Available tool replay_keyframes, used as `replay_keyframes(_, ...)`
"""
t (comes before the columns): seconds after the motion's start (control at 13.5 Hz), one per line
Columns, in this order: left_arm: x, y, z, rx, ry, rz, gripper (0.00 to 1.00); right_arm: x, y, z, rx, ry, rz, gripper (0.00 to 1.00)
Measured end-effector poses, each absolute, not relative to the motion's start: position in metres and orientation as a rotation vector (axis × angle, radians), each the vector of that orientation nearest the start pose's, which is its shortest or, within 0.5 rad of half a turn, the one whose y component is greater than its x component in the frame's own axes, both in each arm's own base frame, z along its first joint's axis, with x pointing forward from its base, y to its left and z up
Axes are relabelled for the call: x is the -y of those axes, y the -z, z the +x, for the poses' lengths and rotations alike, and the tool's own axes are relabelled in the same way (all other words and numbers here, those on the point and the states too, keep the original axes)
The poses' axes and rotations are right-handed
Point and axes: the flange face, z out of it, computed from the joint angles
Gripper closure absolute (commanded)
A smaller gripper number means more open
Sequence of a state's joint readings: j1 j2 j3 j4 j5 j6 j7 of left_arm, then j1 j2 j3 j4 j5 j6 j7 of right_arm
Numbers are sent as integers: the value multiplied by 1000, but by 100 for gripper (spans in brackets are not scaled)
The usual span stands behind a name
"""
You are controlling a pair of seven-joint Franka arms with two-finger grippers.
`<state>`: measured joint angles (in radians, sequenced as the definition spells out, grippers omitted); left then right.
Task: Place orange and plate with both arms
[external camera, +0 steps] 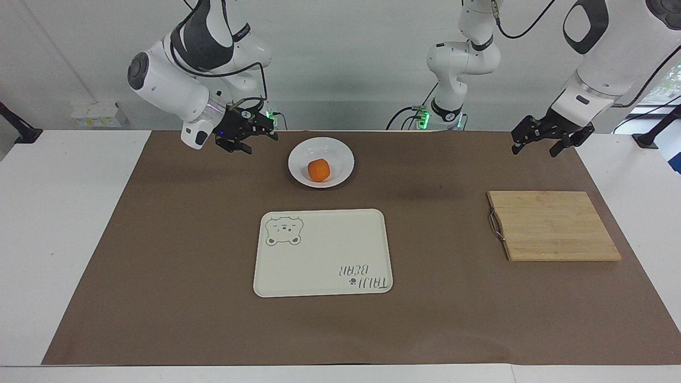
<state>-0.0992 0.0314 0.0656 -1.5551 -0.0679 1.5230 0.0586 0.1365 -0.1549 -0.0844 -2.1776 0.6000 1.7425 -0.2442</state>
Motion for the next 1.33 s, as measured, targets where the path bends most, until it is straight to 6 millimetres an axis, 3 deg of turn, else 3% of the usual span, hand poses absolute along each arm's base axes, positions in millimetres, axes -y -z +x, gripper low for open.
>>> replay_keyframes(0.15,27,-611,558,-149,-100,-3203,0,-77,-412,456,174,-301,-2484,0)
replay_keyframes(0.59,27,-611,558,-149,-101,-3203,0,-81,-337,405,265,-290,-2362,0)
replay_keyframes(1.04,27,-611,558,-149,-101,-3203,0,-79,-277,369,232,-262,-2255,0)
replay_keyframes(1.33,27,-611,558,-149,-101,-3203,0,-80,-258,358,174,-291,-2221,0)
